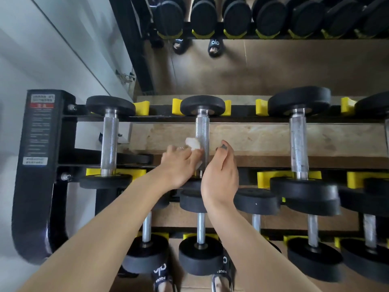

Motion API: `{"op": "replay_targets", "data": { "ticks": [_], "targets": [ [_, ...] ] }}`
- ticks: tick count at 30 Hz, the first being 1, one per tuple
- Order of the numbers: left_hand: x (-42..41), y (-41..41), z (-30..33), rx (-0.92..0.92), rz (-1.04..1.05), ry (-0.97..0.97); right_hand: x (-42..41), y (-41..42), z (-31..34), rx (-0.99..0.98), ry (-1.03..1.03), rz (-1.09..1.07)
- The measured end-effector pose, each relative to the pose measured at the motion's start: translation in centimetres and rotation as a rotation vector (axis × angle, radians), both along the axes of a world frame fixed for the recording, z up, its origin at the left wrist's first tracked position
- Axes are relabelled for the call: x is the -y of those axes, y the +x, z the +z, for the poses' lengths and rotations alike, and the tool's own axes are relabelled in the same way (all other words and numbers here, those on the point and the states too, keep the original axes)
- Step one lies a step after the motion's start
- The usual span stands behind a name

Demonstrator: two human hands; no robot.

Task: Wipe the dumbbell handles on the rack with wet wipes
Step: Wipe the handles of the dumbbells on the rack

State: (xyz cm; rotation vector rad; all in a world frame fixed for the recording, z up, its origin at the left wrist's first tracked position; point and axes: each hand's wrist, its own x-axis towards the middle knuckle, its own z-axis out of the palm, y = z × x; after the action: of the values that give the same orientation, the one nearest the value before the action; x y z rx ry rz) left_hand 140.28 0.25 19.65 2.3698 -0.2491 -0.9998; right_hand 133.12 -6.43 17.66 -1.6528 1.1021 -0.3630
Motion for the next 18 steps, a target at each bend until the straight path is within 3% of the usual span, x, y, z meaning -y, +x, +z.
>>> {"op": "replay_targets", "data": {
  "ticks": [1, 4, 9, 12, 15, 18],
  "targets": [
    [0.2, 0.6, 0.0, -0.024, 0.112, -0.065, 0.0, 0.0, 0.0, 0.007, 0.001, 0.008],
    [0.7, 1.5, 0.7, -0.11, 0.134, -0.234, 0.1, 0.1, -0.1, 0.012, 0.001, 0.01],
    [-0.7, 2.3, -0.5, 0.138, 0.306, -0.389, 0.1, 0.0, -0.3, -0.026, 0.011, 0.011],
    [-0.5, 1.9, -0.9, 0.314, 0.233, -0.422, 0.2, -0.1, -0.3, -0.04, 0.015, 0.01],
    [0.4, 1.5, -1.7, 0.552, -0.019, -0.348, 0.2, -0.1, -0.3, -0.039, 0.027, 0.005],
    [0.7, 1.2, -2.0, 0.532, -0.081, -0.378, 0.3, -0.2, -0.4, -0.03, 0.036, -0.002]
  ]
}}
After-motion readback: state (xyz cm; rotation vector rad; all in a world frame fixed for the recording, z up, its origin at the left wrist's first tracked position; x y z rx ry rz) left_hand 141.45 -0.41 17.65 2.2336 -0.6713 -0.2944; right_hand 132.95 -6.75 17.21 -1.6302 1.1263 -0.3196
